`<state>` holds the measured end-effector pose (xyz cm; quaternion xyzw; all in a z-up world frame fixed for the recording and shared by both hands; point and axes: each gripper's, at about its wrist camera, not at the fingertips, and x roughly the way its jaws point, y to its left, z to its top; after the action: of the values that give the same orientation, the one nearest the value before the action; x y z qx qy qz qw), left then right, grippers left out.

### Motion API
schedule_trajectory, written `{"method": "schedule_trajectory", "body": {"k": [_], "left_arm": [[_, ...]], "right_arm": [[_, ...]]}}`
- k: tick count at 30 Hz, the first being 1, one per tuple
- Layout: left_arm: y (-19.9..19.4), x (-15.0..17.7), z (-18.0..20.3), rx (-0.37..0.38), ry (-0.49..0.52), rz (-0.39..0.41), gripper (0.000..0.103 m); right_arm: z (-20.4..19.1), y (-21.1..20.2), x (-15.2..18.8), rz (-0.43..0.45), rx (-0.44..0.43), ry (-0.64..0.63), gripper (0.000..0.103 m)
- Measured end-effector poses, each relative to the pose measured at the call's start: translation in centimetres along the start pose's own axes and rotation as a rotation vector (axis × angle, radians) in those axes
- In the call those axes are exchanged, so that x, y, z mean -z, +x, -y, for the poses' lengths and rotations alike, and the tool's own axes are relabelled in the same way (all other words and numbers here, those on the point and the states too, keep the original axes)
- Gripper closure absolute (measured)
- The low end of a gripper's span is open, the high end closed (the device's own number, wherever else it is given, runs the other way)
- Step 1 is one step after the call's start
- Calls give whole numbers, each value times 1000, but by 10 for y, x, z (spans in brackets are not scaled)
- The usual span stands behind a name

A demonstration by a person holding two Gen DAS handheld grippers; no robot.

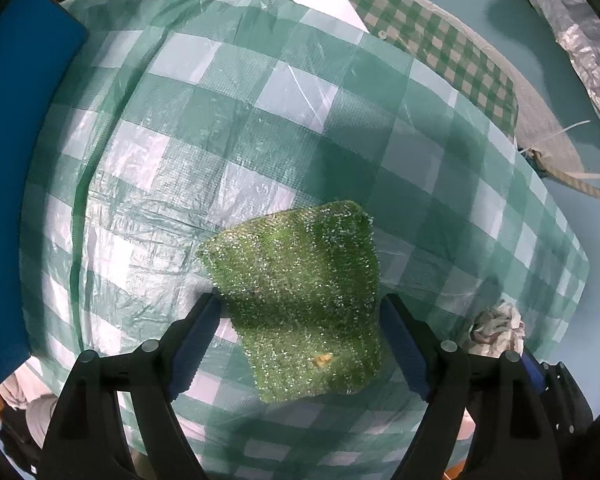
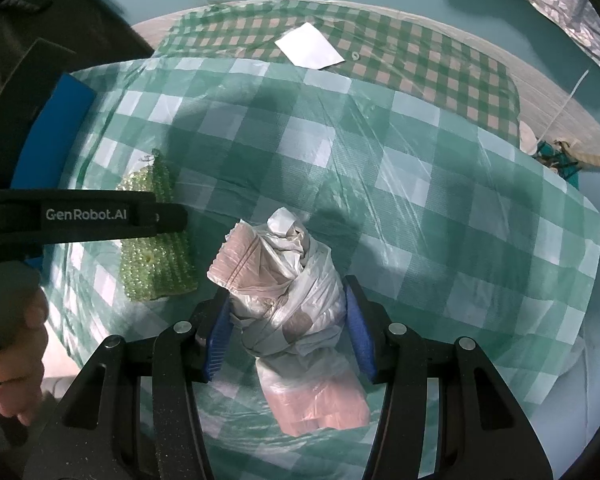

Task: Organize soft objects
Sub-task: 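Grasp the green mesh pad with the left tool while the right tool holds the bundle, then carry the mesh pad and bundle over the box with both tools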

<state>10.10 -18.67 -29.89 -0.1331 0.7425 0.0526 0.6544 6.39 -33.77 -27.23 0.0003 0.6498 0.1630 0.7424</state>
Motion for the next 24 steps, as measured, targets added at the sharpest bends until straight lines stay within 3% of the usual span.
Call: {"method": "schedule_trajectory", "body": {"k": [5, 7, 10, 20, 24], "left_arm": [[-2, 4, 2, -46, 28, 24, 43], [-3, 6, 3, -86, 58, 42, 63], [-7, 10, 6, -101, 99, 68, 80], [-18, 20, -9, -96, 203, 91, 85], [-26, 30, -11, -151, 283, 111, 85]], "right_arm": [[0, 0, 0, 2, -2, 1, 51], [0, 0, 0, 2, -1, 0, 51], [0, 0, 0, 1, -3, 2, 51], [-15, -9, 1, 14, -2, 7, 51], [-22, -15, -1, 23, -2, 2, 51]]}}
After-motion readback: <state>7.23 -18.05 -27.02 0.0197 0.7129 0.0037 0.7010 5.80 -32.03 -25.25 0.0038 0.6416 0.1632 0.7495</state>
